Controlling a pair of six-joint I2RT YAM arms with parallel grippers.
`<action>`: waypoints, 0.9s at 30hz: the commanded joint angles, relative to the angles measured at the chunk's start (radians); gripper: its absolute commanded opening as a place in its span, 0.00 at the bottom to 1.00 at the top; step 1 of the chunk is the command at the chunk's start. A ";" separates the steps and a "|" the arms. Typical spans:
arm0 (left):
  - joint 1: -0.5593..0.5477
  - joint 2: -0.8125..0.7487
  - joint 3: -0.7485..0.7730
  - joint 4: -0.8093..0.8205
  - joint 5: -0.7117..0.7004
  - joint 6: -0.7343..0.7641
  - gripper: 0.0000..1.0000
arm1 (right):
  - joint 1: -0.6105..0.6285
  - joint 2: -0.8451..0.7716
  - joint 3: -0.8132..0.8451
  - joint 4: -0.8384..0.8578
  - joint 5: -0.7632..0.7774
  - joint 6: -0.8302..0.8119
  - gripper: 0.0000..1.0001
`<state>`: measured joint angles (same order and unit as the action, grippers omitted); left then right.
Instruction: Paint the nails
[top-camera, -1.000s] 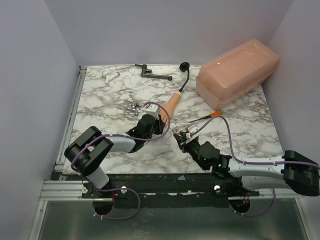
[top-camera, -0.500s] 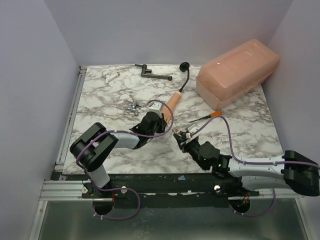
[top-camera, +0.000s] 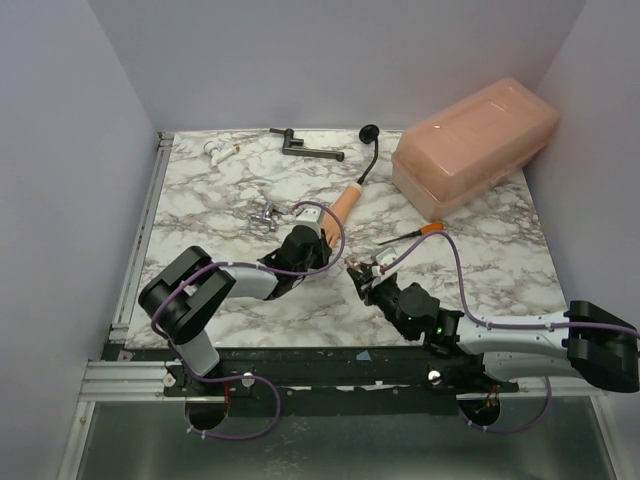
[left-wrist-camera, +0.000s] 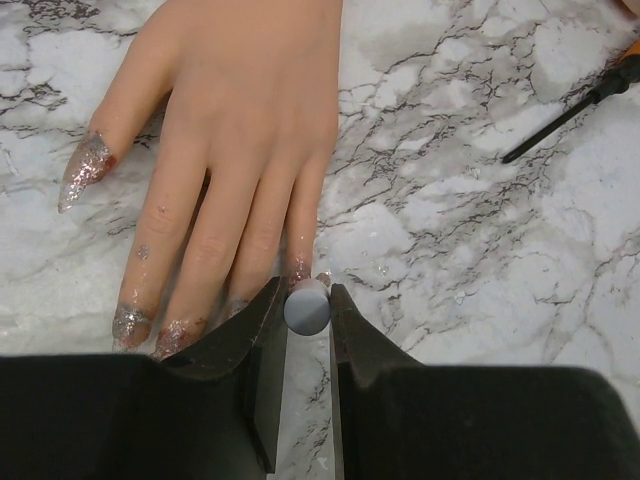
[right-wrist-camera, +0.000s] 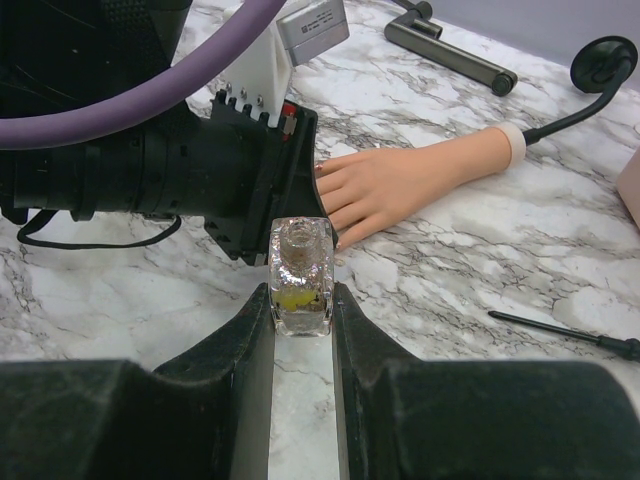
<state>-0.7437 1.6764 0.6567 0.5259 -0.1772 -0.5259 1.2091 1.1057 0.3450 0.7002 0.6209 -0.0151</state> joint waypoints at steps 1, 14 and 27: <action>-0.006 -0.042 -0.033 0.002 -0.037 -0.011 0.00 | -0.003 0.004 0.031 0.003 0.031 0.012 0.01; -0.022 -0.133 -0.140 0.178 -0.067 0.059 0.00 | -0.003 0.008 0.034 -0.002 0.031 0.012 0.01; -0.028 -0.048 -0.023 0.077 -0.096 0.098 0.00 | -0.003 0.005 0.033 -0.002 0.031 0.012 0.01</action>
<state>-0.7662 1.5906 0.5735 0.6403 -0.2470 -0.4526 1.2091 1.1061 0.3450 0.6994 0.6209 -0.0151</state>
